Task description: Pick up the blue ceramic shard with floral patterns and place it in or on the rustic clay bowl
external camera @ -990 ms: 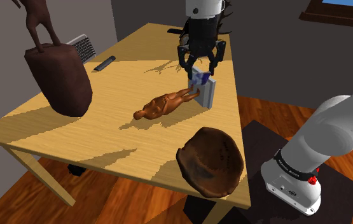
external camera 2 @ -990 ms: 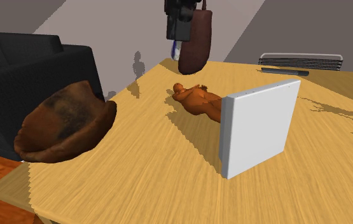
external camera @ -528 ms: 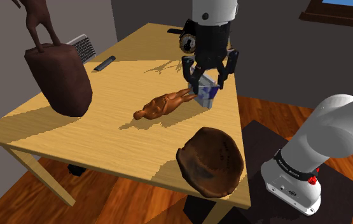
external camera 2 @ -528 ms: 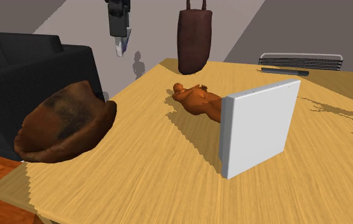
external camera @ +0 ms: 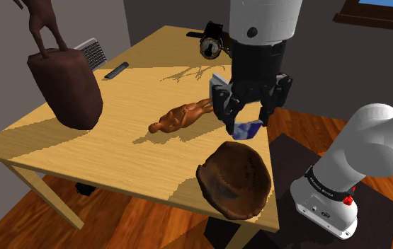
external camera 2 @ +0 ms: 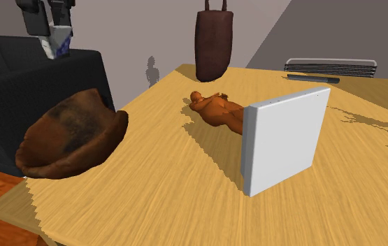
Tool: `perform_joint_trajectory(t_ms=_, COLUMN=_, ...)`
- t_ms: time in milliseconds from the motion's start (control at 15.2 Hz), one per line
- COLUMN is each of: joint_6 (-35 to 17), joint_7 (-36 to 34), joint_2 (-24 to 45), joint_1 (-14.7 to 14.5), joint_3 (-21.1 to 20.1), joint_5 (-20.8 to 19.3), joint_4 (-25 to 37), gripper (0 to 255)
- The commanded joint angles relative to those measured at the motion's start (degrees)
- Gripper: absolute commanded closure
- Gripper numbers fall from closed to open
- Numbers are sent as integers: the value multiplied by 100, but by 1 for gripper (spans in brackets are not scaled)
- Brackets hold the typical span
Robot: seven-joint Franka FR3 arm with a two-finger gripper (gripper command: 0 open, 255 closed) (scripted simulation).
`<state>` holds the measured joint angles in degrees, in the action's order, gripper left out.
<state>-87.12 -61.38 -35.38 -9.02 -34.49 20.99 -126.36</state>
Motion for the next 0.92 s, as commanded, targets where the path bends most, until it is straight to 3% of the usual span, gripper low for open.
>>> perform_joint_trajectory(t_ms=0, joint_6=6, joint_7=-166, joint_2=-93, joint_1=-90, joint_3=-116, joint_5=135, joint_4=-43, gripper=255)
perform_joint_trajectory(t_ms=858, joint_6=-957, joint_7=-66, joint_2=-87, joint_1=-150, joint_3=-428, joint_5=354, joint_4=-983, gripper=255)
